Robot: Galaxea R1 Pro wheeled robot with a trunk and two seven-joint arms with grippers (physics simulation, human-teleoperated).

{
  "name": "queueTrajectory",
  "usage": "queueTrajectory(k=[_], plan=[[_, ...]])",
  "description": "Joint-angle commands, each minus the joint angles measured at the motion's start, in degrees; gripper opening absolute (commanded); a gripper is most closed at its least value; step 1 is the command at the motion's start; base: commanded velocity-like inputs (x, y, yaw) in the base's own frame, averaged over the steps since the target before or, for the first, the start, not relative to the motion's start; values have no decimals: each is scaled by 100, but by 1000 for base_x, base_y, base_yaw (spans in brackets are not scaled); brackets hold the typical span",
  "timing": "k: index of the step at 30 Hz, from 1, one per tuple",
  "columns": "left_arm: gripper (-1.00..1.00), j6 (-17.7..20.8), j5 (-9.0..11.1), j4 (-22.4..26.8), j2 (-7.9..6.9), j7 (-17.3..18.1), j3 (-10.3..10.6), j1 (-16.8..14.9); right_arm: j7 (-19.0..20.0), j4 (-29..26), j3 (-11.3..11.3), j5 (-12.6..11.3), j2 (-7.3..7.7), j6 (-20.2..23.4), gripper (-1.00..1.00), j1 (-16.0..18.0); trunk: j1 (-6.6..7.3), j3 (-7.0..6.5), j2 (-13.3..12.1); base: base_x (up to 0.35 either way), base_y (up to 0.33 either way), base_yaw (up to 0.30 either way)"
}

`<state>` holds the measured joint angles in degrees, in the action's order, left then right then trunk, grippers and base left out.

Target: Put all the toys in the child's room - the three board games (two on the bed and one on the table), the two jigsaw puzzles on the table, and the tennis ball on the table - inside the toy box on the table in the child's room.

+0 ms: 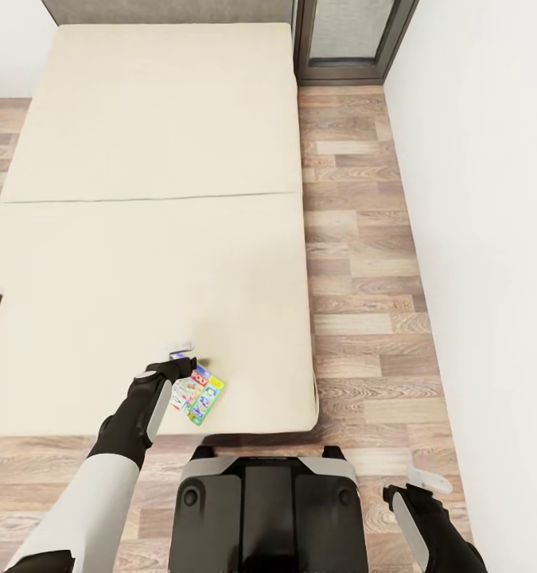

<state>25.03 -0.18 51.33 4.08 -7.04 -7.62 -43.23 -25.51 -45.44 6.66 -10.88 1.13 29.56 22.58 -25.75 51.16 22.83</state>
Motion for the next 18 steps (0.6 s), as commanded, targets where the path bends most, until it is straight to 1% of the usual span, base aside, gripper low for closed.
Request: queueTrajectory(k=[1, 18], plan=[[100, 26, 1, 9, 5, -6, -11, -1, -42, -9, -9, -59, 2, 15, 100, 0, -3, 10, 9, 0, 0, 0], [100, 2, 1, 9, 5, -6, -11, -1, -42, -9, -14, -56, 2, 14, 100, 0, -3, 21, 9, 0, 0, 0]])
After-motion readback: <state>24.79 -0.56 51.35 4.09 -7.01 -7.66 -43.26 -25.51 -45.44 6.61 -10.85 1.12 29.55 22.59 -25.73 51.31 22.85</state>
